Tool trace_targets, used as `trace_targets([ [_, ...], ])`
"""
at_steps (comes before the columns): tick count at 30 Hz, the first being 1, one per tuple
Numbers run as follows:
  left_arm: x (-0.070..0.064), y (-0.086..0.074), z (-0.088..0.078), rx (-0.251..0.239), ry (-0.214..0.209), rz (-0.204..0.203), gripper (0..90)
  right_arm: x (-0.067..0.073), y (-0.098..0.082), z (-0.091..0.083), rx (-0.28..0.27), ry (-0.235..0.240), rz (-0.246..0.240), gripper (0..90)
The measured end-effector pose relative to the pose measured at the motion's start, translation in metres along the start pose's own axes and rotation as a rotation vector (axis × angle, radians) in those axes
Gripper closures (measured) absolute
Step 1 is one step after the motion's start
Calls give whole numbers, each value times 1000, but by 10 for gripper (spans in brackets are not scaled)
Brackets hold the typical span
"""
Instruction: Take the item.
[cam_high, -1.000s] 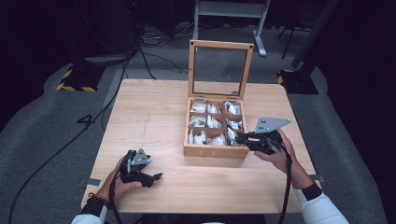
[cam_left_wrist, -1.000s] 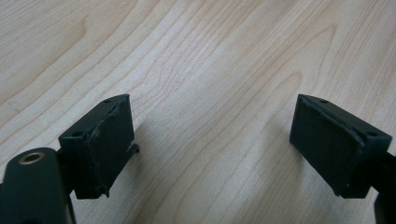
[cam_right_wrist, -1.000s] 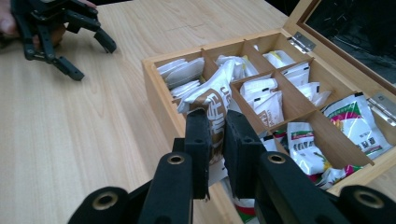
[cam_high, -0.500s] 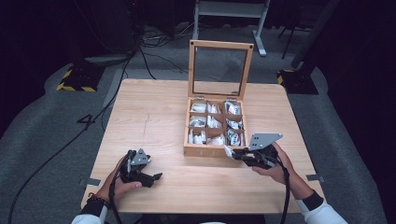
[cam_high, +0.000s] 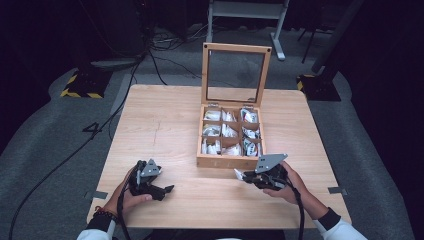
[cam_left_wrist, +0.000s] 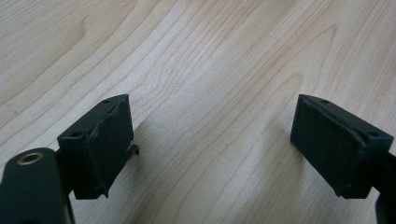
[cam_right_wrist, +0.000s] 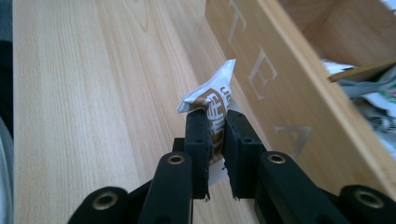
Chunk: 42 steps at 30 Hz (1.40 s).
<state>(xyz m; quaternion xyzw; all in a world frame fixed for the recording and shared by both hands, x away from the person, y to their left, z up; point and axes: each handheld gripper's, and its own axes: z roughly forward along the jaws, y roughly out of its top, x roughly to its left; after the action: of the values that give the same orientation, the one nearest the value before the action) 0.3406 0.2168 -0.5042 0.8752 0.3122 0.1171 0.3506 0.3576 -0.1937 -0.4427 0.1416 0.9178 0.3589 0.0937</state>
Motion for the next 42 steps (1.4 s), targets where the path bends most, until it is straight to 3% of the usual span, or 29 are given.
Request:
trace_targets([
  [11, 0, 0, 0, 0, 2, 0, 137, 11, 0, 26, 49, 32, -28, 803],
  [25, 0, 0, 0, 0, 2, 0, 136, 24, 1, 36, 65, 76, -38, 790],
  [32, -1, 1, 0, 1, 10, -7, 136, 23, -2, 29, 23, 77, -8, 657],
  [37, -2, 6, 3, 44, 47, -58, 63, 15, -3, 14, -32, 41, 22, 575],
  [40, -3, 10, 4, 60, 59, -71, 77, 11, -3, 2, -73, 31, 24, 533],
  [42, -2, 13, 3, 55, 58, -75, 151, 8, -3, -5, -100, 28, 29, 512],
])
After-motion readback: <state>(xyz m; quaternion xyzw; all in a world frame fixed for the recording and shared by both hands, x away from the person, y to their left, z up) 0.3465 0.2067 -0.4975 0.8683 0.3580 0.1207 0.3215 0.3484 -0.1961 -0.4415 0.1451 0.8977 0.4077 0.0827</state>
